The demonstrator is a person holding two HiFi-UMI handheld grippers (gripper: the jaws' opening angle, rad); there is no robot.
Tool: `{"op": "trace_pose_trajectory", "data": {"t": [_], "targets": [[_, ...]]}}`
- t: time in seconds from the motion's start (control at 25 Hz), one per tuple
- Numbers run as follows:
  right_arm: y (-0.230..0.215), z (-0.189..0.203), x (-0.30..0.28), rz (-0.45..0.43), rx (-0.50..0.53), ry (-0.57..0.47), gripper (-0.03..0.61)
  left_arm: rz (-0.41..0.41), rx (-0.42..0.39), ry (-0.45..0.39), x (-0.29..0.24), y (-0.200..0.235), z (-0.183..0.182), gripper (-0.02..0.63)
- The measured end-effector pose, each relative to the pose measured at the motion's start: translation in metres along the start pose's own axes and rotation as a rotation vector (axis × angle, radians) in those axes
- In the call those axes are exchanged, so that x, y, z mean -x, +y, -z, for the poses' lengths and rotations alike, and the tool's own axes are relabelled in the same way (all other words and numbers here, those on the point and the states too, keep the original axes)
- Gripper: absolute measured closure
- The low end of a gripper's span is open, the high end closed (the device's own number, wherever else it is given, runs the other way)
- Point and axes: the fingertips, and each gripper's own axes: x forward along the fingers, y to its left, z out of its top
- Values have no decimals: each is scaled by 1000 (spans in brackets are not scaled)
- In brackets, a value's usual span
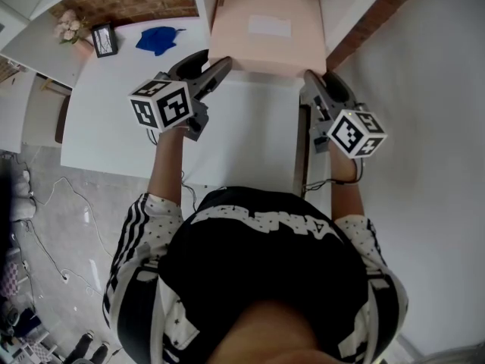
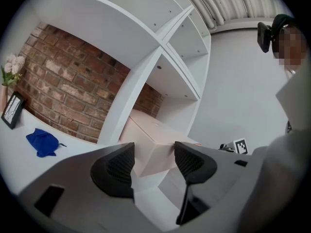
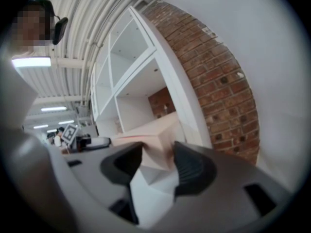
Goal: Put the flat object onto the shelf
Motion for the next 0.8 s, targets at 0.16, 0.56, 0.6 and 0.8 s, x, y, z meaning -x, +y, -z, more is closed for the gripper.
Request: {"op": "trace_pose_trajectory", "data": {"t": [0.16,0.56,0.6,0.8], "targets": [[-2,-1,-4,6,4,2,357,-6,-4,-2,-3,3,-2,351],[-6,-2,-12,17,5,-2,357,-17,-11,0,-10,9,-5,353],[-7,-3,-13,18,5,-2,357,-19,-12,0,-10,10,-5,354],[-9,-4,-16,22,5,-3,357,-26,-16,-2,-14,11,-7,354]]}}
